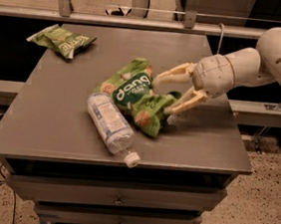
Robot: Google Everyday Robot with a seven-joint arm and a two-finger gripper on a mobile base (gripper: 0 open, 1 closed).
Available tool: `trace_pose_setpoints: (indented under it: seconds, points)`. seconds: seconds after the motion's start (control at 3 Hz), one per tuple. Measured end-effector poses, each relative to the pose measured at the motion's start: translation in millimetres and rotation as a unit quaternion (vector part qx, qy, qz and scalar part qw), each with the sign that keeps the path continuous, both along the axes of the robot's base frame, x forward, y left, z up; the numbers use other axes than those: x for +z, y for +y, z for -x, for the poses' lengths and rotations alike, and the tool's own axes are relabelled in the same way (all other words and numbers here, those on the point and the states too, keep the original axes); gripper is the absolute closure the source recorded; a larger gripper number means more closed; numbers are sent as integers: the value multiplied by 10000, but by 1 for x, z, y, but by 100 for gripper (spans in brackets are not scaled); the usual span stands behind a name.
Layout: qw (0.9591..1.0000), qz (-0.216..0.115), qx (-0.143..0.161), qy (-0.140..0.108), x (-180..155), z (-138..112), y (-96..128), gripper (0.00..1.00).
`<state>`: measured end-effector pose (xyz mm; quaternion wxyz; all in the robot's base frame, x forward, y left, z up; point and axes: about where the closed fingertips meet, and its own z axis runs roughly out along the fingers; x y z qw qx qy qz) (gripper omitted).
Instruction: Move green rice chip bag near blue plastic bottle
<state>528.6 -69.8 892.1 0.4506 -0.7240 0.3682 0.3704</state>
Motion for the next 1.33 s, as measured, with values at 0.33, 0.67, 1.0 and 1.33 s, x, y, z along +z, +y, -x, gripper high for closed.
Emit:
trace_pose_setpoints:
  seconds: [0.33,0.67,1.0,1.33]
  points:
    - [9998,122,-135,-78,1,-5,-6,0]
    - [9966,520,-564,-313,9,-21,-34,0]
    - [9841,1115,-1154,-759,29,-48,-76,0]
    - [9817,1129,-1286,-840,33,-55,-83,0]
